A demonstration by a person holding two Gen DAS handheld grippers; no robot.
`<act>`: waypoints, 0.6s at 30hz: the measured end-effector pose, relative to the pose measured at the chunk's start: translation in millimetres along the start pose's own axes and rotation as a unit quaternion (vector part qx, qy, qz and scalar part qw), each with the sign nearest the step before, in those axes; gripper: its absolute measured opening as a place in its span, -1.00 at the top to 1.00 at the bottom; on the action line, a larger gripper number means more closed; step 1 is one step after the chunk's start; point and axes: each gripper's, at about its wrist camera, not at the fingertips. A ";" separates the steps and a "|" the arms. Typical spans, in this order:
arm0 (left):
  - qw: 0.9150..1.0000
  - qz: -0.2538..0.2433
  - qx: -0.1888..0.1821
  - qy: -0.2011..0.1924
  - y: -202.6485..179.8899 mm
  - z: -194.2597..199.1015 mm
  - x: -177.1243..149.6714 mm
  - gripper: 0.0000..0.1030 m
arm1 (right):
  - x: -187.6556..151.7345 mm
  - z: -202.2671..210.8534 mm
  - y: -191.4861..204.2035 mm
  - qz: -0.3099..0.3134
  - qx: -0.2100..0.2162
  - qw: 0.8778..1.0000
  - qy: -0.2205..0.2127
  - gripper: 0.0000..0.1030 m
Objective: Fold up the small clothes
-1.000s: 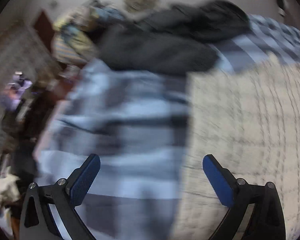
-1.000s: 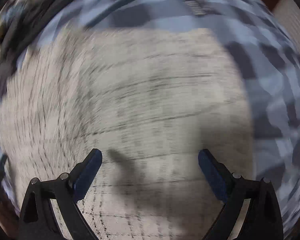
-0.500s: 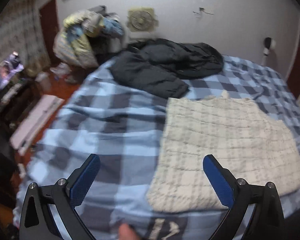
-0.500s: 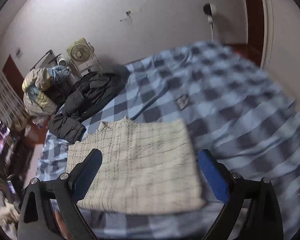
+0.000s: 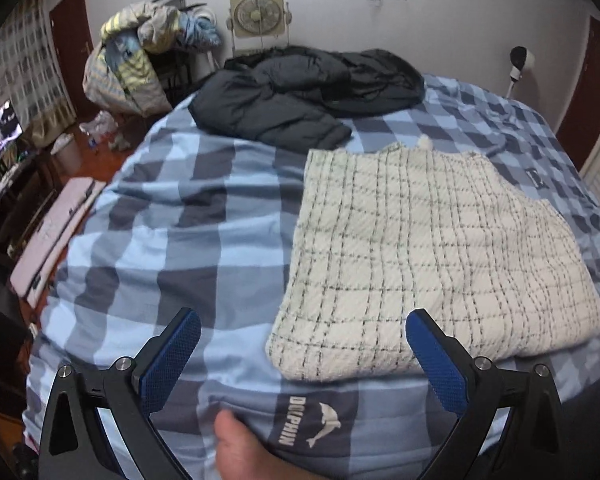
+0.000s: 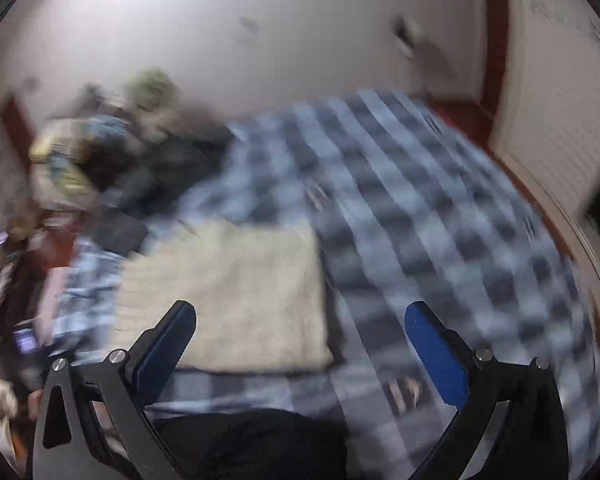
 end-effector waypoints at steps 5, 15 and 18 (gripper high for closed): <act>1.000 0.008 -0.016 0.024 1.4 -10.3 -1.4 -1.00 | -17.6 -124.3 14.4 -0.043 0.017 0.991 0.122 -0.99; 0.995 -0.071 -0.006 0.063 -12.6 -40.7 6.0 -1.00 | -22.5 -200.1 15.1 -0.092 -0.072 0.977 0.178 -0.98; 0.991 -0.107 -0.008 0.075 -17.5 -52.9 11.0 -1.00 | -25.8 -177.0 4.1 -0.127 -0.121 0.975 0.134 -0.98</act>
Point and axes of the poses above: each gripper's, at about its wrist camera, not at the fingertips, and z roughly against the way its jaws point, y to its left, x to its top, and after that the axes turned 4 degrees about -x, right-handed
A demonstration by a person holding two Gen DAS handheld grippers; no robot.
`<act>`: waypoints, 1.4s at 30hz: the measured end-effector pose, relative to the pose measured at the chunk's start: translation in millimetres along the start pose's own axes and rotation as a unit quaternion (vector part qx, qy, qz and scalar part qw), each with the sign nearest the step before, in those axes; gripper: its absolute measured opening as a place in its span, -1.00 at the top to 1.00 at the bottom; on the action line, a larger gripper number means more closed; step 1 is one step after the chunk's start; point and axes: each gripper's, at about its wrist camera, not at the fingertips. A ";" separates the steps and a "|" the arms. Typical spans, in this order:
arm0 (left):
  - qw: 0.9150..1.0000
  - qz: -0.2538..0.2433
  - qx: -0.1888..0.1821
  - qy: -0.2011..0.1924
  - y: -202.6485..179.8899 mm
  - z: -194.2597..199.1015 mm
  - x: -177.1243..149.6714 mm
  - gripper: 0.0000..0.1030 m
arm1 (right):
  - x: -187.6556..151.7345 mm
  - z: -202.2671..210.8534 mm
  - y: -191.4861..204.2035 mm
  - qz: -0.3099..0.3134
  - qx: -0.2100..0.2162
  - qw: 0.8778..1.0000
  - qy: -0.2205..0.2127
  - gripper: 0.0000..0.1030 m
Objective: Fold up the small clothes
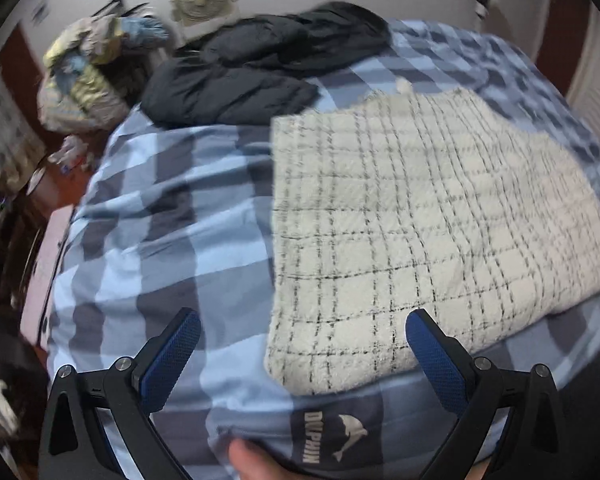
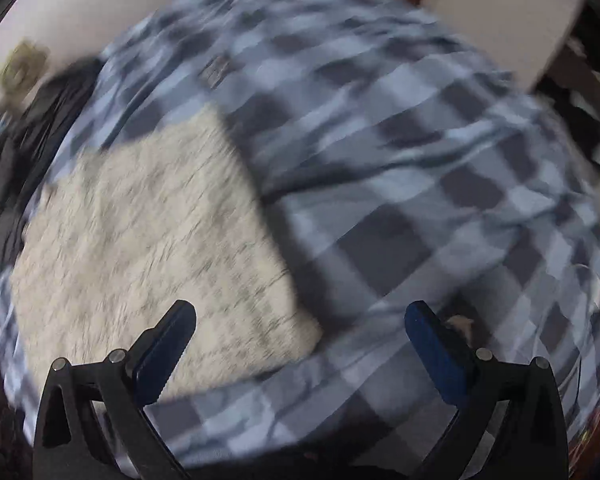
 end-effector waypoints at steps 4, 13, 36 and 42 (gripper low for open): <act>0.994 0.026 -0.089 0.063 4.0 -26.4 -1.7 -1.00 | 1.5 2.6 -3.5 -0.003 0.005 1.000 -0.016 -0.98; 0.969 0.123 -0.138 0.162 27.5 -78.9 -25.0 -1.00 | 8.1 -21.3 -10.6 -0.022 0.038 0.998 0.042 -0.98; 0.973 0.116 -0.162 0.113 18.0 -63.3 -24.7 0.46 | 6.6 -33.1 -4.9 0.003 0.086 0.993 0.084 -0.98; 0.966 0.154 -0.182 0.103 31.6 -59.6 -20.4 0.51 | -0.3 -94.4 -1.7 -0.006 0.123 0.959 0.255 -0.98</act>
Point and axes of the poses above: each gripper's, at about its wrist camera, not at the fingertips, and z roughly against the way its jaws point, y to its left, x to its top, and after that the axes turned 4 degrees about -x, right-handed
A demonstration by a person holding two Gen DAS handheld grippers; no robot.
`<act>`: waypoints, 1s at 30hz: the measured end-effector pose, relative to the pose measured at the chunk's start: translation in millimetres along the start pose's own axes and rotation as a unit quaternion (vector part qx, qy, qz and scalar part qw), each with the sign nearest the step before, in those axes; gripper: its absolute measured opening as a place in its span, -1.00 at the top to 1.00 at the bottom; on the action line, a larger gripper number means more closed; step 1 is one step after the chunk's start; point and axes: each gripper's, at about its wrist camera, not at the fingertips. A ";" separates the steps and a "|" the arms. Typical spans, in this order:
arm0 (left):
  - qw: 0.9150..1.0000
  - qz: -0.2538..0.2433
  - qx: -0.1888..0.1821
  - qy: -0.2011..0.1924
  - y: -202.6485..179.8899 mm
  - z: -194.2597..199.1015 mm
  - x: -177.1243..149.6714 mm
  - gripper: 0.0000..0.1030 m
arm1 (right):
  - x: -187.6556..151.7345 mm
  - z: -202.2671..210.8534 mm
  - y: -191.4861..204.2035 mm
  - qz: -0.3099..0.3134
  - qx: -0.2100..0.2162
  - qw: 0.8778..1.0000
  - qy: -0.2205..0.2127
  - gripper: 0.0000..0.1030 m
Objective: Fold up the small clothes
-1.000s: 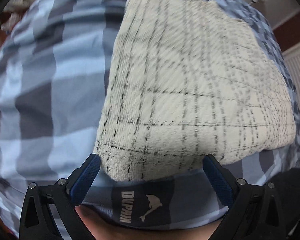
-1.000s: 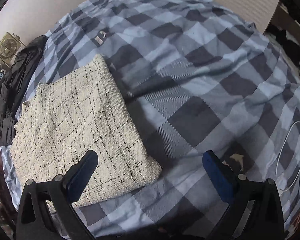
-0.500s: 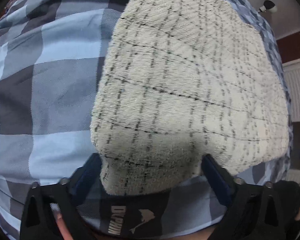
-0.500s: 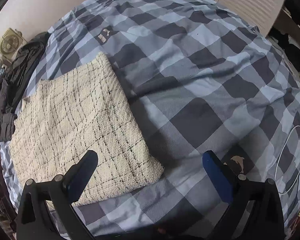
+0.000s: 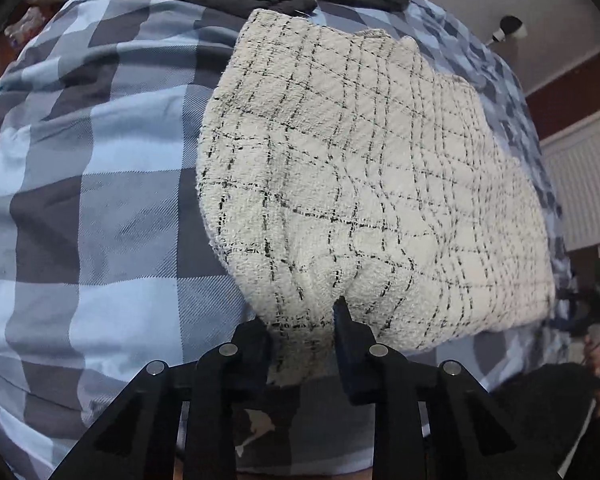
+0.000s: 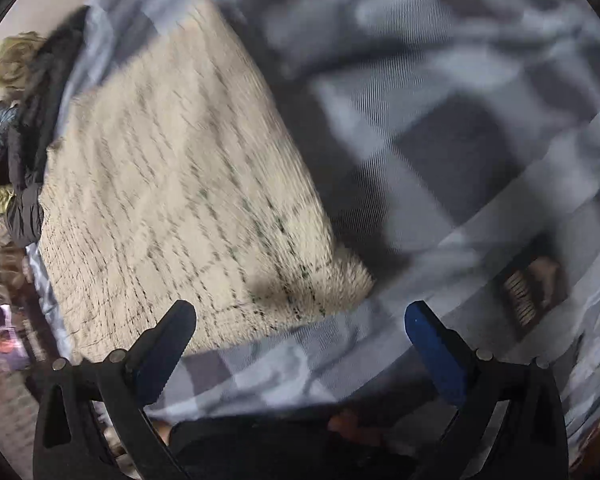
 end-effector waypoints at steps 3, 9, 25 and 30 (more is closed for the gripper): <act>1.000 -0.003 0.000 -0.018 -2.7 6.7 0.2 0.52 | 13.7 -24.3 0.4 0.002 0.000 0.999 0.044 -0.98; 0.996 -0.030 0.003 -0.079 -16.5 32.3 -0.7 0.56 | 26.8 -58.9 23.1 0.049 -0.006 0.996 0.075 0.14; 0.966 0.073 -0.198 -0.147 -13.5 126.5 4.0 0.67 | -36.9 74.3 -2.0 0.038 0.291 0.952 -0.087 0.67; 0.967 0.084 -0.209 -0.119 -4.6 163.3 -37.0 0.66 | -67.3 112.0 -20.0 0.057 0.363 0.923 -0.114 0.68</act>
Point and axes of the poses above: each gripper's, at about its wrist camera, not at the fingertips, and z roughly against the way its jaws point, y to its left, x to its top, and after that the axes turned 4 degrees about -x, right-handed
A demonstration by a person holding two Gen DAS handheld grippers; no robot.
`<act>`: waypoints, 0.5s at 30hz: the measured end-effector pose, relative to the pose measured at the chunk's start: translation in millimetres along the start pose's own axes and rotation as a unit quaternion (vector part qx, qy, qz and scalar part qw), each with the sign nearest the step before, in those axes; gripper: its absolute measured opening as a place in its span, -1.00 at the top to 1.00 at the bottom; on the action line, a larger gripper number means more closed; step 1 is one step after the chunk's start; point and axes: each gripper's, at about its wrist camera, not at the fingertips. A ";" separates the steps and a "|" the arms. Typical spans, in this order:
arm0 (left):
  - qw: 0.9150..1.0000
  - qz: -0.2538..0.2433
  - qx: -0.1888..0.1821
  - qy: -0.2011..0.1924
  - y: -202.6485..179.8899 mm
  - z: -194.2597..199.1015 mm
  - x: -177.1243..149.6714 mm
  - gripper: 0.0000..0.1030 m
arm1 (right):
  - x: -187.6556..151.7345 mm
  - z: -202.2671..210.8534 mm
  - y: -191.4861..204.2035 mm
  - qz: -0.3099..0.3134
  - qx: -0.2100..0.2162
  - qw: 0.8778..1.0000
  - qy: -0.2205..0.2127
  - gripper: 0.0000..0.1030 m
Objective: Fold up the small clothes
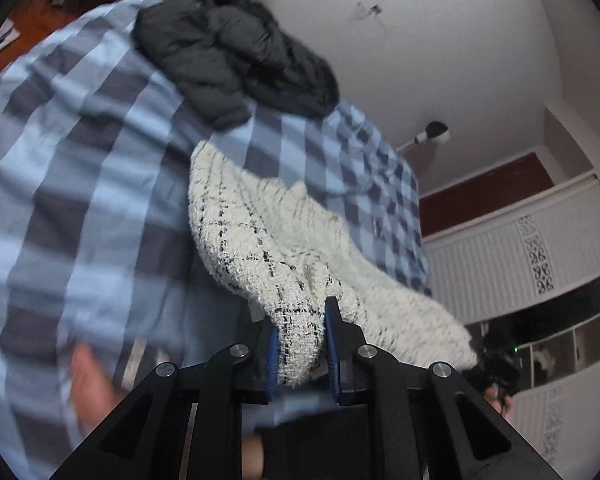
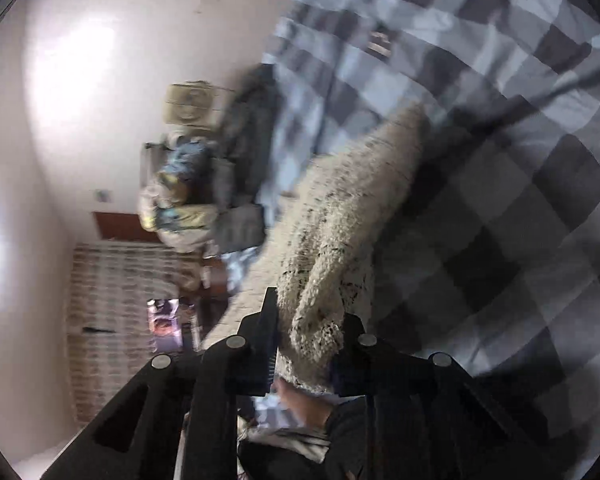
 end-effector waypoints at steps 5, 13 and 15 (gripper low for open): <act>0.998 0.042 0.021 0.044 31.1 6.6 -38.0 0.66 | -27.5 -2.3 -9.8 -0.002 -0.010 1.000 0.014 0.68; 0.997 0.064 0.044 0.028 55.6 -67.0 5.9 0.66 | 8.1 -57.6 -10.1 -0.042 -0.049 0.998 0.004 0.87; 0.996 0.086 0.030 0.014 60.8 -81.2 23.7 0.66 | 20.9 -66.7 3.9 -0.022 -0.082 0.996 -0.018 0.88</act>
Point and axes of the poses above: each gripper's, at about its wrist camera, not at the fingertips, and z roughly against the way its jaws point, y to its left, x to its top, and after that the axes turned 4 degrees about -x, right-handed
